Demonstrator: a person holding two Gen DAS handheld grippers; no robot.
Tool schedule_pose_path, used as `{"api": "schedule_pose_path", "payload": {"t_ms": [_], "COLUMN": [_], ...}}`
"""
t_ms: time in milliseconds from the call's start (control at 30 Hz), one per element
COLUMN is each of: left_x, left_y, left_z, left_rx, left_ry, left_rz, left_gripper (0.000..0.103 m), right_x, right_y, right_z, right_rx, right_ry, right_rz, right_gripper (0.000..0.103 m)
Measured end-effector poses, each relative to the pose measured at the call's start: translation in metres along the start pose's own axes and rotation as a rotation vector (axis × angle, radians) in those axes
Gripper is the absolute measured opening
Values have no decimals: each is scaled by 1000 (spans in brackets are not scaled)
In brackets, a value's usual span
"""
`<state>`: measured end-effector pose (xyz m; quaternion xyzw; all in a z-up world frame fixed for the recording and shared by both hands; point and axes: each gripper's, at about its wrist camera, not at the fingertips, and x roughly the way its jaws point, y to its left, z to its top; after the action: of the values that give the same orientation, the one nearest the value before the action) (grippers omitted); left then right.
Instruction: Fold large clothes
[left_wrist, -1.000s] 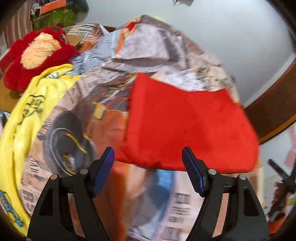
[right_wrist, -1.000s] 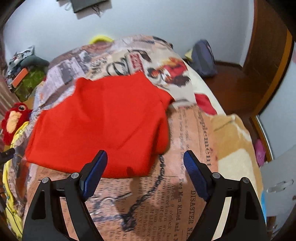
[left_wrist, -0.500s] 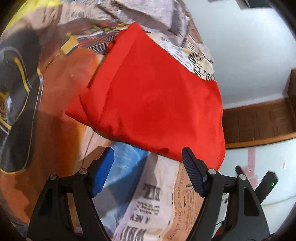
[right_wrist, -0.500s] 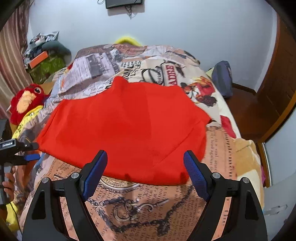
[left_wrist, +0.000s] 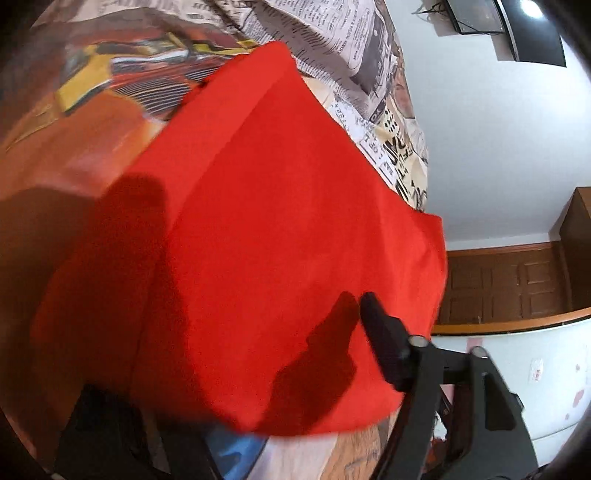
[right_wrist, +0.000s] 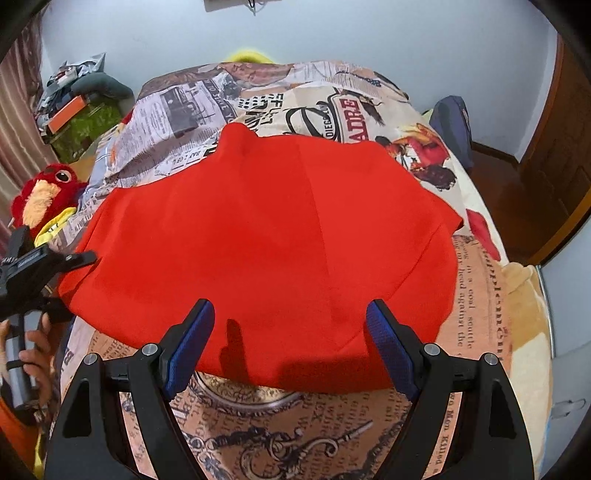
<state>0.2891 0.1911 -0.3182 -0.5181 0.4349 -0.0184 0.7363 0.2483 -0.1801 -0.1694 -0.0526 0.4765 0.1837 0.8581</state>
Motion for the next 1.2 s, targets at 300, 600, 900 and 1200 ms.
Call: {"api": "schedule_pose_path", "payload": {"t_ms": [300, 600, 900, 1200], "left_x": [-28, -119, -162, -140], "left_y": [-35, -96, -117, -157], "left_z": [13, 13, 1, -17], "left_rx": [139, 370, 522, 633], "left_ry": [-202, -413, -520, -502], "left_rz": [162, 184, 289, 305], "left_gripper": [4, 3, 3, 3], "right_x": [-3, -6, 54, 42], "right_y": [18, 69, 150, 132], "right_z": [10, 38, 35, 27], "right_rx": [-69, -207, -256, -273], "right_ry": [32, 42, 199, 152], "right_rz": [-15, -8, 179, 198], "right_gripper": [82, 82, 82, 87]}}
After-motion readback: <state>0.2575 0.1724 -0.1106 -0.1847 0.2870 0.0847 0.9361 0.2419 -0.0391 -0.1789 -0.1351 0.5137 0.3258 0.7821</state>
